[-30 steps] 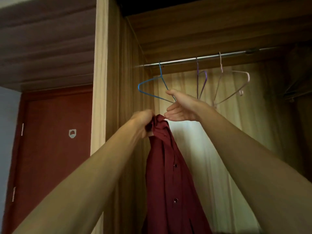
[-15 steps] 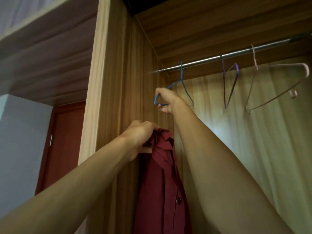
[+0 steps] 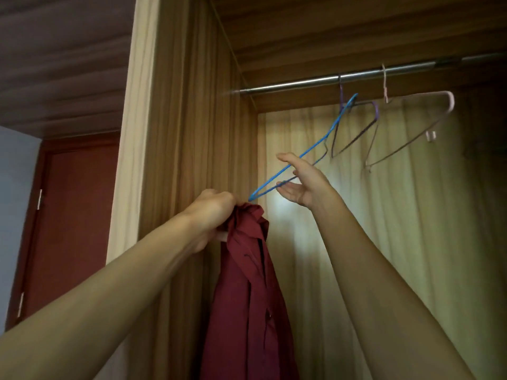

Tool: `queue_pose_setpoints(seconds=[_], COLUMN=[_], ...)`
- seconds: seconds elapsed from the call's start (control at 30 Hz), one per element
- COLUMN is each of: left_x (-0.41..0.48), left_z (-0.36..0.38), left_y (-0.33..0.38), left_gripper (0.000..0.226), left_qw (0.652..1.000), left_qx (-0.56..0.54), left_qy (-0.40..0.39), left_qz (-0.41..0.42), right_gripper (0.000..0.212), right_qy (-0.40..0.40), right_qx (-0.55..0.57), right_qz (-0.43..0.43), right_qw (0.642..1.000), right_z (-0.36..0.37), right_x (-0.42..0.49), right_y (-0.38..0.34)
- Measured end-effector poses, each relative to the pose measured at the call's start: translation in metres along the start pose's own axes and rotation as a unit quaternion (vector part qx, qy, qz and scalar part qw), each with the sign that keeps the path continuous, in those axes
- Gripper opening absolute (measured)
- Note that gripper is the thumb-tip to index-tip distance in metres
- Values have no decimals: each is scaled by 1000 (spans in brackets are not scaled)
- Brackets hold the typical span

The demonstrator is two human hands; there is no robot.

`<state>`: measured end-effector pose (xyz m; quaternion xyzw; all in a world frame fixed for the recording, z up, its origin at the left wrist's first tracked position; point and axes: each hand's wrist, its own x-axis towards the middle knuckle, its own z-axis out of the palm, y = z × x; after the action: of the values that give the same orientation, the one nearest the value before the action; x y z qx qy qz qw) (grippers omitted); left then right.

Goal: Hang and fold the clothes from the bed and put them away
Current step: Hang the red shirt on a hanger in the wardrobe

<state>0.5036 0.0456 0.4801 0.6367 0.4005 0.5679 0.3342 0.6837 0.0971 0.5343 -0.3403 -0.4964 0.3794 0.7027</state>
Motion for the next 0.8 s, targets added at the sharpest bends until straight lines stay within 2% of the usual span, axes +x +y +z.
queue_pose_setpoints(seconds=[0.03, 0.13, 0.2, 0.3, 0.37, 0.43, 0.6, 0.7, 0.73, 0.8], left_x=[-8, -32, -51, -77, -93, -110, -154, -167, -170, -178], left_z=[-1, -4, -6, -7, -6, -2, -4, -9, -9, -2], left_y=[-2, -11, -16, -22, -28, -35, -52, -66, -73, -90], left_gripper=[15, 19, 11, 13, 13, 16, 23, 25, 26, 27], left_qw=[1000, 999, 997, 995, 992, 986, 945, 925, 923, 930], left_qx=[6, 33, 36, 15, 3, 6, 131, 180, 190, 184], left_qy=[-4, -32, -60, -88, -110, -146, -298, -333, -332, -315], left_qz=[-5, -16, -23, -48, -64, -76, -20, -32, -36, -45], right_gripper=[30, 2, 12, 19, 44, 55, 46, 44, 54, 91], right_qy=[25, 89, 84, 71, 59, 60, 30, 35, 37, 31], right_qx=[16, 10, 7, -100, -157, -156, -128, -137, -146, -158], right_qz=[19, 32, 59, 73, 74, 78, 146, 188, 195, 210], right_qw=[999, 995, 995, 990, 983, 983, 980, 972, 969, 964], right_z=[-10, -37, -50, -68, -81, -88, -92, -105, -113, -135], right_x=[-4, -18, -37, -91, -133, -175, -274, -341, -364, -410], right_y=[2, 16, 28, 39, 45, 53, 75, 83, 85, 89])
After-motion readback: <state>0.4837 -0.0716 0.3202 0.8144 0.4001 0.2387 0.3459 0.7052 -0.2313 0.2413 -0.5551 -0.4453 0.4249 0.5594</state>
